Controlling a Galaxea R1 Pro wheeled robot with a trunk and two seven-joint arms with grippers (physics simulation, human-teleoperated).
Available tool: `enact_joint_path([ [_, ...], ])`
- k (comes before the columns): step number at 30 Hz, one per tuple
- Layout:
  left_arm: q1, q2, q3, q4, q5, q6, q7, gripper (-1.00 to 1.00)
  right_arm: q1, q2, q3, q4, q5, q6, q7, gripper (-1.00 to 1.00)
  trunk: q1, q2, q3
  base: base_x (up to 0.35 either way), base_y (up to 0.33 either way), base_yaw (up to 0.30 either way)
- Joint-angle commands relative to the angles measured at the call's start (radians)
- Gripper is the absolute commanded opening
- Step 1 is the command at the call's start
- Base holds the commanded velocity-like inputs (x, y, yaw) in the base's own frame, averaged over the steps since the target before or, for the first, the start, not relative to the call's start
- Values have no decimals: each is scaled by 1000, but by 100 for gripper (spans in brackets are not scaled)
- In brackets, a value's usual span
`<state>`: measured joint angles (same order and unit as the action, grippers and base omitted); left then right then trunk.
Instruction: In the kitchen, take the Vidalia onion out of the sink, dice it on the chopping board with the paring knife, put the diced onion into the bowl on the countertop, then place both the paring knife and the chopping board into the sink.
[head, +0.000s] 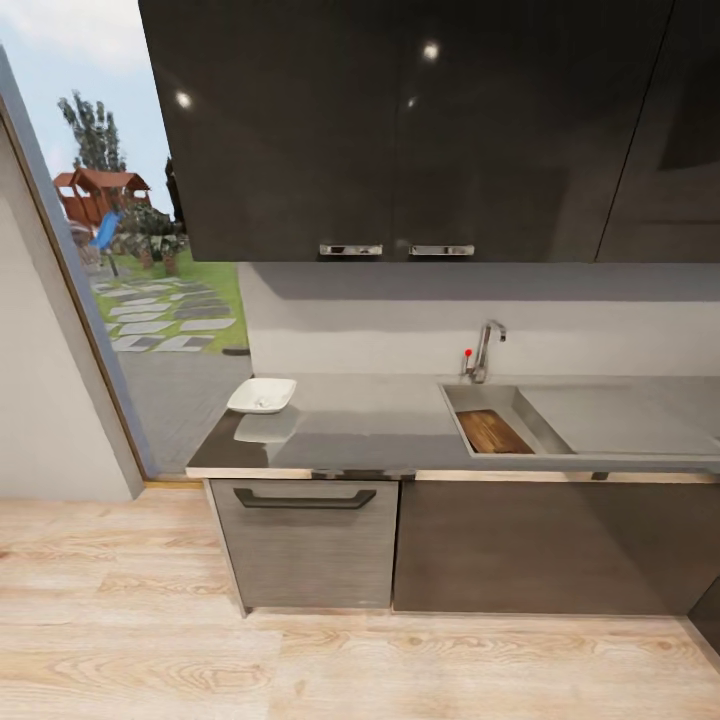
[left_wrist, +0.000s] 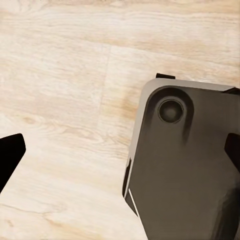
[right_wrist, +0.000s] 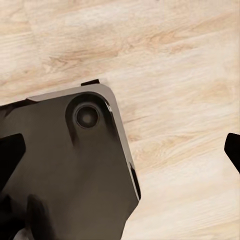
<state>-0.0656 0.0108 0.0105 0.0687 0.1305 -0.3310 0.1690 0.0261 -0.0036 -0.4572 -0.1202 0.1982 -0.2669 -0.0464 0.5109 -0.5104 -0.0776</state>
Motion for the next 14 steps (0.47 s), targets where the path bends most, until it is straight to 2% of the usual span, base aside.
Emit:
enact_joint_path([
  [1, -2, 0, 0, 5, 6, -8, -2, 100, 0, 0, -6, -1, 10, -2, -3, 100, 0, -2, -2, 0, 0, 0],
  [14, -2, 0, -1, 5, 6, -8, -2, 100, 0, 1, -6, -1, 10, -3, -3, 100, 0, -2, -2, 0, 0, 0],
])
